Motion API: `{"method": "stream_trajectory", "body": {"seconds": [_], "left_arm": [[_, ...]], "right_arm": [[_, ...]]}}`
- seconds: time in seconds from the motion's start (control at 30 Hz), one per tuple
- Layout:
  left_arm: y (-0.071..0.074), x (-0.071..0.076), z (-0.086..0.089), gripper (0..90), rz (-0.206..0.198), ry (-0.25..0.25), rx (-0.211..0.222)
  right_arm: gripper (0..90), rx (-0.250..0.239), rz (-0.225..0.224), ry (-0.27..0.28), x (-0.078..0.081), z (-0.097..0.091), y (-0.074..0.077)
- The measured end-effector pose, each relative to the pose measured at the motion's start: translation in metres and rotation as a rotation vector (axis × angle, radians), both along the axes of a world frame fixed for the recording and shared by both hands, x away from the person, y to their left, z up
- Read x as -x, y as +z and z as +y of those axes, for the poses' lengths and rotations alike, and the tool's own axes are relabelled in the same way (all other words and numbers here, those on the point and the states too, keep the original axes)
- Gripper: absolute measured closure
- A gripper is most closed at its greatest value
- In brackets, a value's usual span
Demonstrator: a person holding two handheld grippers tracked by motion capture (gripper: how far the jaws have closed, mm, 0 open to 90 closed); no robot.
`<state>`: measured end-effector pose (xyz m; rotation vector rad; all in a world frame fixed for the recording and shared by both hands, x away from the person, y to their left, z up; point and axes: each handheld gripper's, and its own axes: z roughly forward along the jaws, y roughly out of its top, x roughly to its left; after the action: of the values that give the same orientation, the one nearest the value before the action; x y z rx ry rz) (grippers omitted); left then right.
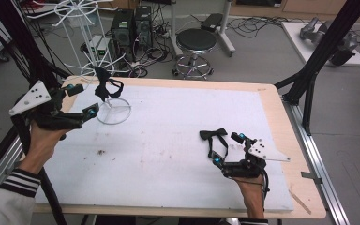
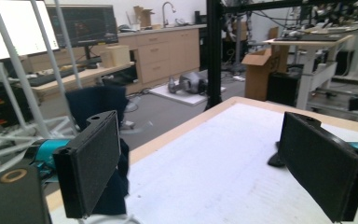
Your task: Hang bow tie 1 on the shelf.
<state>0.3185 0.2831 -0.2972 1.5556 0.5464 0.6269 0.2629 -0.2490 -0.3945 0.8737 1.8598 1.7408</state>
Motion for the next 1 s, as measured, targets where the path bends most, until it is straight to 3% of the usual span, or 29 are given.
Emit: {"method": "stream_trajectory", "body": {"seconds": [0.4,1.0], "left_arm": [[-0.044,0.029,0.000,13.4,0.001,-0.083,0.040],[-0.070,0.036,0.001,13.4,0.011,-0.088,0.044]], "right_arm": [[0.8,0.001,-0.009,-0.009,0.001,0.002,0.000],[0.7,0.001,-0.013,-0.012,0.003,0.002,0.000]]}}
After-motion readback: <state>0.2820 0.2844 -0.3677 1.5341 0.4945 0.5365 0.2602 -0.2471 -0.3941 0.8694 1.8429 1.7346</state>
